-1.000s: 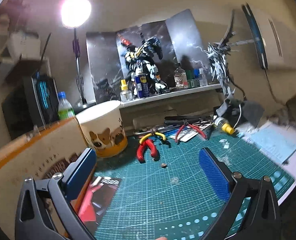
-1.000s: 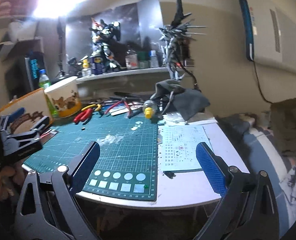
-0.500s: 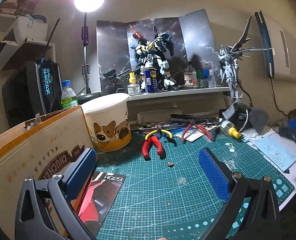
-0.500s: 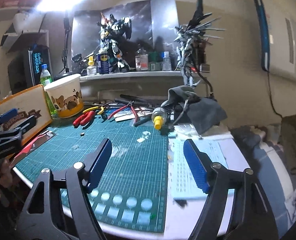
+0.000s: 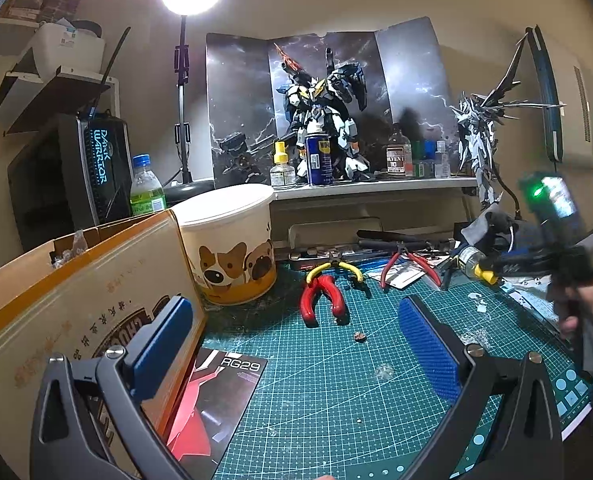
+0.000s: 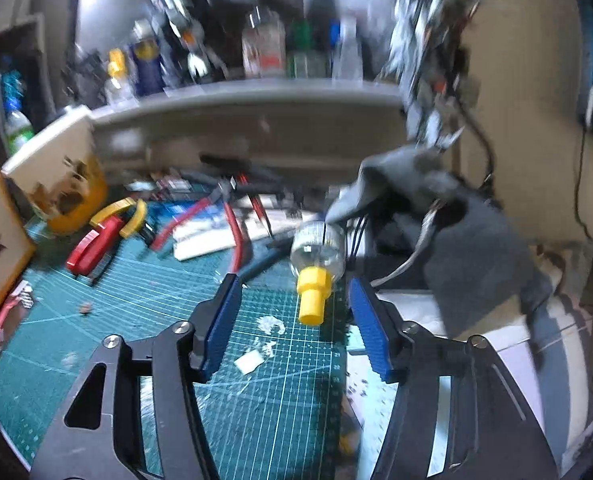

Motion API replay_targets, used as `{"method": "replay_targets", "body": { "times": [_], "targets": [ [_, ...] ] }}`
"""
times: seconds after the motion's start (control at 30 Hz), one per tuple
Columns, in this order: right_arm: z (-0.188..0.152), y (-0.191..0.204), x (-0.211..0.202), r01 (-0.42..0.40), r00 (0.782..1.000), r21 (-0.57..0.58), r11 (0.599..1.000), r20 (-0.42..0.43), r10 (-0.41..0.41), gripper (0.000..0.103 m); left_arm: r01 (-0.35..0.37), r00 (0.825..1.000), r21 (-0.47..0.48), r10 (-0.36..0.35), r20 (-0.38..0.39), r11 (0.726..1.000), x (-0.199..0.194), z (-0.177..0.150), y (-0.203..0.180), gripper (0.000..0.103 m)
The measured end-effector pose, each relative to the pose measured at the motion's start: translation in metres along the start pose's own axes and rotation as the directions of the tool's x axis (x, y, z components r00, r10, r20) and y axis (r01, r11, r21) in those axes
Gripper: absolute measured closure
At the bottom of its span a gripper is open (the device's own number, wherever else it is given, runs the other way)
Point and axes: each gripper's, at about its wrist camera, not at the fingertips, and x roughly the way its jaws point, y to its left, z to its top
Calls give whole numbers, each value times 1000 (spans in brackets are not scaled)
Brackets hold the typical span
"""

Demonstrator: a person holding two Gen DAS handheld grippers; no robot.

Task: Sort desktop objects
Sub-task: 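Reach the right tool toward the yellow-capped glue bottle by the grey cloth, then close the right tool on the glue bottle and lift it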

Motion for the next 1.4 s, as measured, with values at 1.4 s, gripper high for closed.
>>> {"method": "replay_targets", "body": {
  "times": [1.4],
  "targets": [
    [-17,39,-80,-248,968,-85,965,-44,246,87,39,999,33,-40,17,999,-12,2,-9,0]
  ]
}}
